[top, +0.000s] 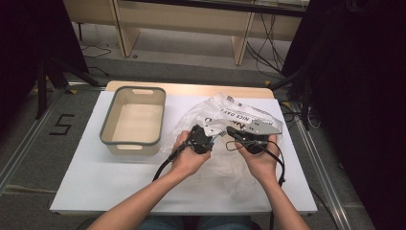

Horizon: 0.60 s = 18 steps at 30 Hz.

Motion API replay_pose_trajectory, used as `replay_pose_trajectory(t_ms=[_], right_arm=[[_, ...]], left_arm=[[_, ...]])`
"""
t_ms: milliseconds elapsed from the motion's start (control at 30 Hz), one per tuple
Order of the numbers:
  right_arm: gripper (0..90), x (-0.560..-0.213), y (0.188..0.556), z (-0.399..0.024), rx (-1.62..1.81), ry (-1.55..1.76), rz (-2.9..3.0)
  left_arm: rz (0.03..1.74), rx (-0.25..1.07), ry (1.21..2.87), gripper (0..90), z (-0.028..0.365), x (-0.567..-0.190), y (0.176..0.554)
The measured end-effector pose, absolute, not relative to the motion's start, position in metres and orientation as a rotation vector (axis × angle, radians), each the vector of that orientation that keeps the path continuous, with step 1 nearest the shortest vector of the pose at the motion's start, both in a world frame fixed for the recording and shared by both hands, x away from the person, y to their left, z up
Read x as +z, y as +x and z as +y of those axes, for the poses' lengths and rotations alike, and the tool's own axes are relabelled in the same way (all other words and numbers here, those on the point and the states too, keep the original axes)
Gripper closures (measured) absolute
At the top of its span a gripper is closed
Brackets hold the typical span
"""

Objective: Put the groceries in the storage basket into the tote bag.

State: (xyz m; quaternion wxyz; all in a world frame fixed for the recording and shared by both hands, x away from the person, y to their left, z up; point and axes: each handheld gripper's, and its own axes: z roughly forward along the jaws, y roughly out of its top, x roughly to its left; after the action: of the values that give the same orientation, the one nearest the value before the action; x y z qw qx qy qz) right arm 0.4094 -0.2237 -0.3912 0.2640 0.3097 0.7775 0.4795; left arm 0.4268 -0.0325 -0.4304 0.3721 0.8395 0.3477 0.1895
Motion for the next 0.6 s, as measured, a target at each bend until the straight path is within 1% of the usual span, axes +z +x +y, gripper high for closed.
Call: replay_pose_trajectory(t_ms=[600], right_arm=[[90.0, -0.390, 0.409, -0.225, 1.296, 0.832, 2.099]], left_arm=[[0.825, 0.555, 2.098, 78.9, -0.041, -0.443, 0.439]])
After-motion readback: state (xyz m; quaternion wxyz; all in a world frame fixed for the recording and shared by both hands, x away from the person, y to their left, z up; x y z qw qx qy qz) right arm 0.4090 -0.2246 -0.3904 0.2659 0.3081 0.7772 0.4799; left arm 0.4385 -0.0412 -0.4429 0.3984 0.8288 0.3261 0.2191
